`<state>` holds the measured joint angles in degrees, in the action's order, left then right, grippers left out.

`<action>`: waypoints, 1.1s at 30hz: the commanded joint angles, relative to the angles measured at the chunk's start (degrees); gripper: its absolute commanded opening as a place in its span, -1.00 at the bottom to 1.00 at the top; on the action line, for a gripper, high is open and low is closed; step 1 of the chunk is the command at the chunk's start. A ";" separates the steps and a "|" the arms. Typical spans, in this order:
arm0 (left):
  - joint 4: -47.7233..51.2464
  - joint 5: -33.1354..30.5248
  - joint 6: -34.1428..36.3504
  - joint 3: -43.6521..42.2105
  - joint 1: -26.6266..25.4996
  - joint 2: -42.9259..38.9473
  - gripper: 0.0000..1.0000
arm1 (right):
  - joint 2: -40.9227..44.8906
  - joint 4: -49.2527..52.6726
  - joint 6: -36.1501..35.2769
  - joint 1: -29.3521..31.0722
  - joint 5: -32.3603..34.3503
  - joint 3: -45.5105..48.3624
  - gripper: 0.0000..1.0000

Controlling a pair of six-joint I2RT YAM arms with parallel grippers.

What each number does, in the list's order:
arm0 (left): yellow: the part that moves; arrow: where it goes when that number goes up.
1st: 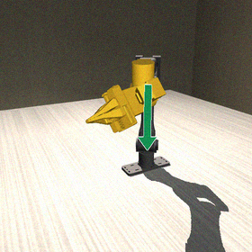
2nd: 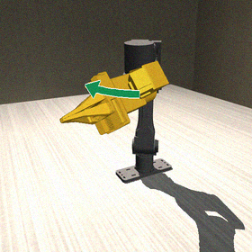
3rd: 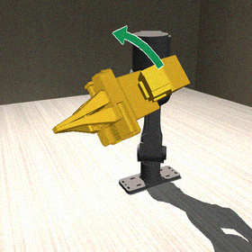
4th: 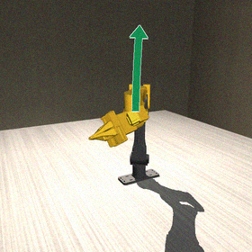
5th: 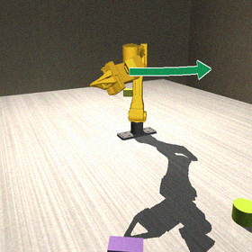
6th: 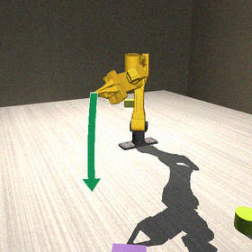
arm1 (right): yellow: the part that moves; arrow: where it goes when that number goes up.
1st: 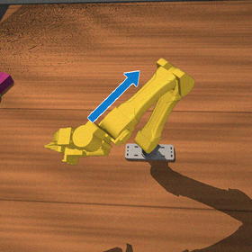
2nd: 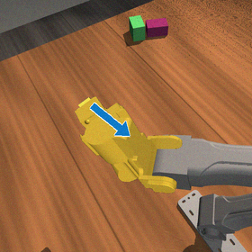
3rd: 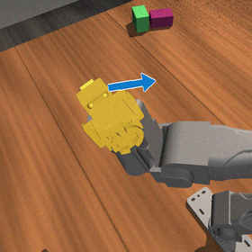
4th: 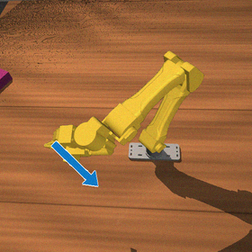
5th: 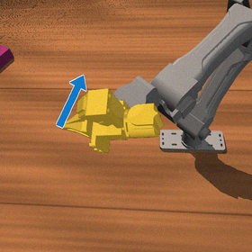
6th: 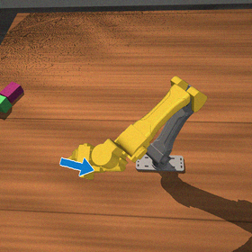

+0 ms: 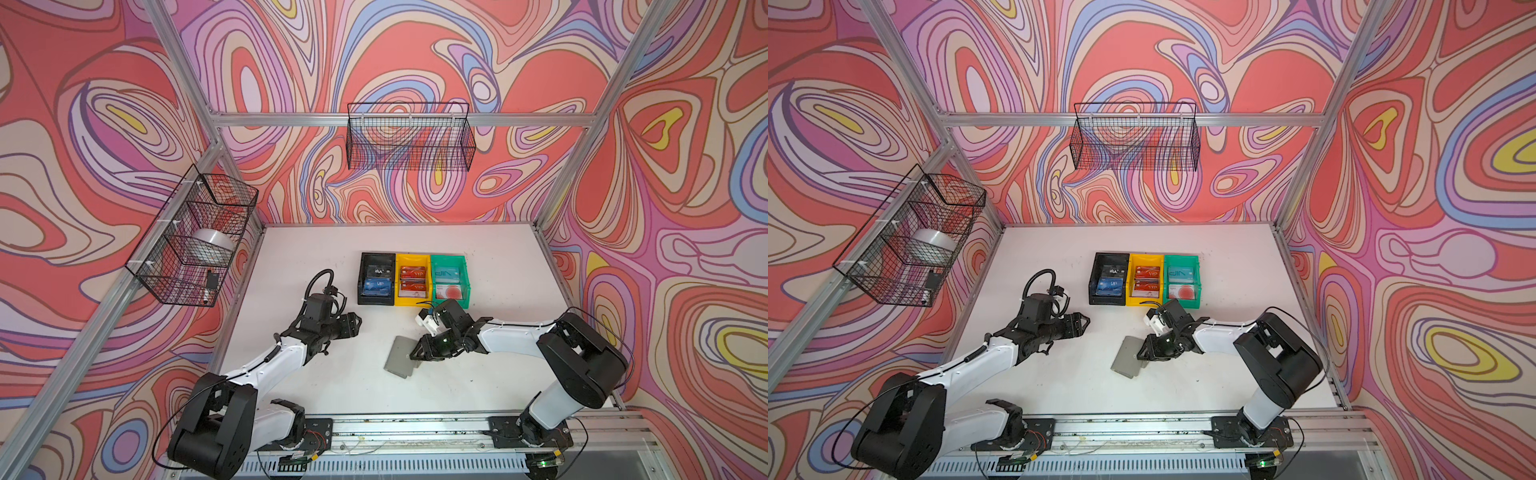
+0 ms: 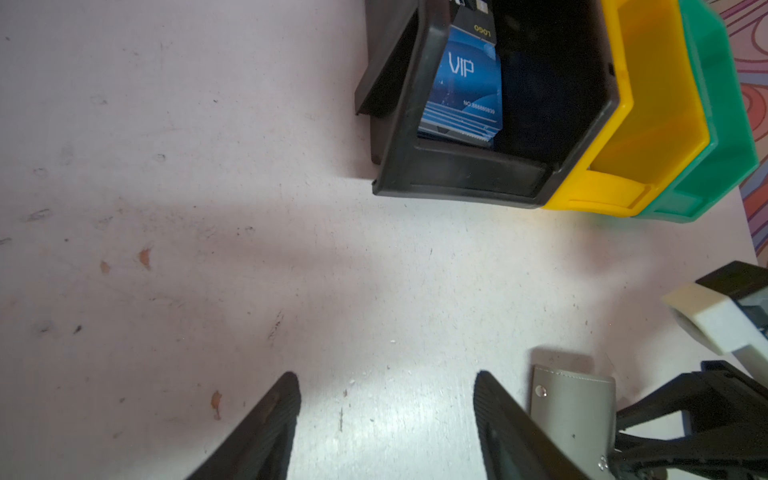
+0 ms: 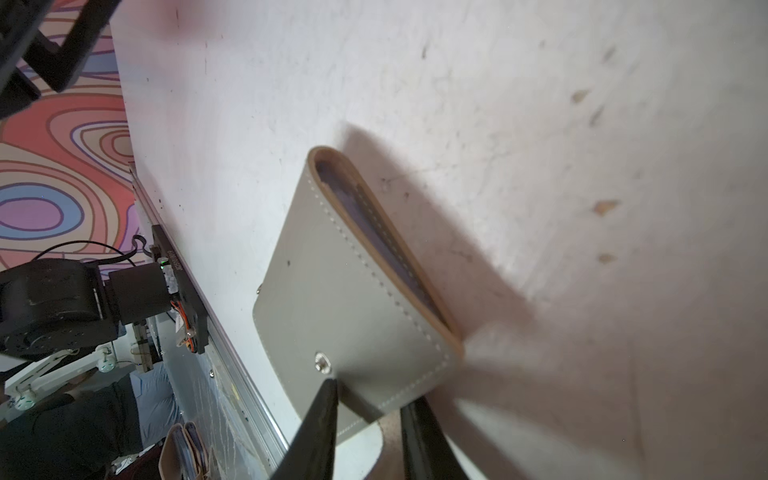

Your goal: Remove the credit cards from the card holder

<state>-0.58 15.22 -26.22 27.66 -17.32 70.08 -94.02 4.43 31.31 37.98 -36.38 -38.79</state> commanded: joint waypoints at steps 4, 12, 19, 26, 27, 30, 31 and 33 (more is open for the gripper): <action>3.04 -0.57 0.19 1.23 -0.27 -1.12 0.38 | -2.91 -2.76 0.97 0.43 -3.78 -2.64 -0.72; 3.92 -1.52 0.60 0.55 -0.27 -2.21 0.38 | -6.26 -4.19 1.44 0.46 -5.19 -5.55 -1.00; 4.10 -1.70 0.03 1.03 -0.28 -1.28 0.37 | -8.88 -4.55 1.22 0.40 -5.60 -9.60 -1.00; 4.28 -0.55 -0.31 1.26 -0.33 0.48 0.36 | -11.92 4.48 -4.79 0.26 -3.00 -18.17 -1.00; 4.28 -0.55 -0.24 1.28 -0.30 0.58 0.36 | -12.66 6.19 -5.79 0.12 -2.47 -19.68 -1.00; 4.66 -0.37 -0.06 2.84 -0.31 0.52 0.36 | -14.59 10.80 -8.49 -0.19 -1.49 -24.06 -1.00; 5.26 -0.50 0.04 3.49 -0.29 0.36 0.36 | -15.11 13.05 -9.56 -0.40 -1.09 -25.66 -1.00; 6.89 -1.24 0.02 3.88 -0.30 -0.30 0.35 | -15.90 16.46 -11.56 -0.45 -0.98 -28.58 -1.00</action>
<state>3.57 14.57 -26.20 29.30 -17.32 70.26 -108.64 13.89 24.60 37.82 -38.89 -64.27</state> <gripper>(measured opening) 0.679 0.043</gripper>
